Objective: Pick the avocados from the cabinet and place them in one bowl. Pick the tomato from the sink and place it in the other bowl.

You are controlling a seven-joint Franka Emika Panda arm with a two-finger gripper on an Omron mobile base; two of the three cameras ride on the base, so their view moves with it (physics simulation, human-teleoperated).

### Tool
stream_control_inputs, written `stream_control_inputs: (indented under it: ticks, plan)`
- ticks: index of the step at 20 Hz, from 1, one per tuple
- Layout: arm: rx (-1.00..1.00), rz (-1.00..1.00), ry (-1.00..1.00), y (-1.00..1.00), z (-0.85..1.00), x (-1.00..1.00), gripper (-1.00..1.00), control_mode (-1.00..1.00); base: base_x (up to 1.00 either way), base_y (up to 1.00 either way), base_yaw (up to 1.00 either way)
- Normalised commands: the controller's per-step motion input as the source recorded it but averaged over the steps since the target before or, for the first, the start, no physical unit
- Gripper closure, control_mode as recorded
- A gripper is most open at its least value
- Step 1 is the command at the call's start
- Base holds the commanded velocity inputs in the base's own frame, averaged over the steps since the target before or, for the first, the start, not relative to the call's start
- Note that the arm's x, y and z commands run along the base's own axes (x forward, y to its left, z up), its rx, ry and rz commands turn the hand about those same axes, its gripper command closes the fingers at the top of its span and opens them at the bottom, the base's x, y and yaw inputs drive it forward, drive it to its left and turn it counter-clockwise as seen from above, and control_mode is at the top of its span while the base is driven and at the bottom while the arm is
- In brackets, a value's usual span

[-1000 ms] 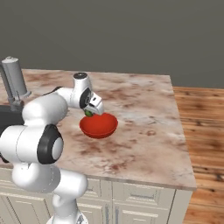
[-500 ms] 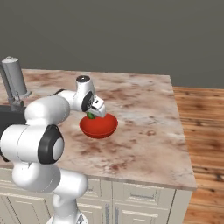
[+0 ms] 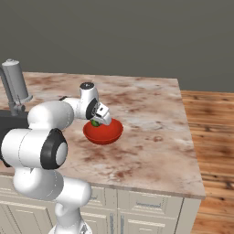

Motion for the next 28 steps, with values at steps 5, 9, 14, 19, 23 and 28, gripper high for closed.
stream_control_inputs:
  ticks: [5, 9, 14, 19, 23, 28]
  plan:
    - [0.0, 0.0, 0.0, 0.0, -0.36, 0.0, 1.0, -1.0, 0.0, 0.0, 0.0]
    - [0.0, 0.0, 0.0, 0.0, -0.27, 0.0, 1.0, -1.0, 0.0, 0.0, 0.0]
    - [0.0, 0.0, 0.0, -0.01, -0.21, 0.02, 1.0, -1.0, 0.0, 0.0, 0.0]
    - [0.0, 0.0, 0.0, -0.09, -0.07, 0.2, 1.0, -1.0, 0.0, 0.0, 0.0]
    - [0.0, 0.0, 0.0, -0.06, 0.0, 0.33, 1.0, -1.0, 0.0, 0.0, 0.0]
    - [0.0, 0.0, 0.0, 0.0, 0.0, 0.26, 1.0, -1.0, 0.0, 0.0, 0.0]
